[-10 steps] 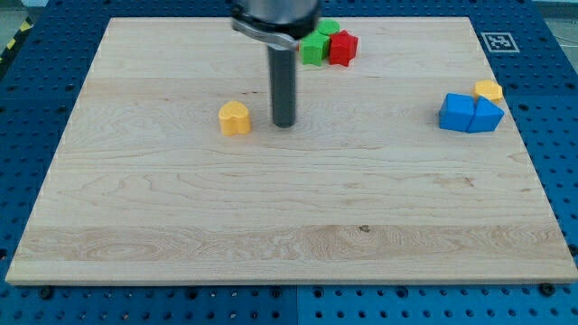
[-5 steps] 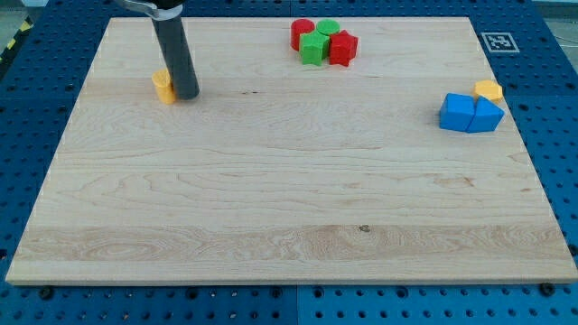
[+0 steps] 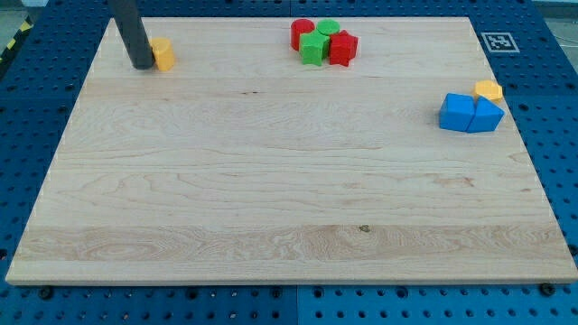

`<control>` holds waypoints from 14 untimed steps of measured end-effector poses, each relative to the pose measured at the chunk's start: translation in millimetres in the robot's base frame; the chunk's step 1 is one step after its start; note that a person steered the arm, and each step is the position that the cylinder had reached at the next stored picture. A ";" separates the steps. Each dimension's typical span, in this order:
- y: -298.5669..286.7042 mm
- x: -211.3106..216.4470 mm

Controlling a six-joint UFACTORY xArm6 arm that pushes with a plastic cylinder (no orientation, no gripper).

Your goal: Push the yellow heart towards the top left corner

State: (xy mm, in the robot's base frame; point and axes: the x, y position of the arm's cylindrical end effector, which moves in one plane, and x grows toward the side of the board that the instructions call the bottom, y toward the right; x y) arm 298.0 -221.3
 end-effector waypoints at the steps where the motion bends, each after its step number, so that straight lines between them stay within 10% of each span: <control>1: 16.9 19.3; 12: 21.5 -19.6; 14: 153.2 28.0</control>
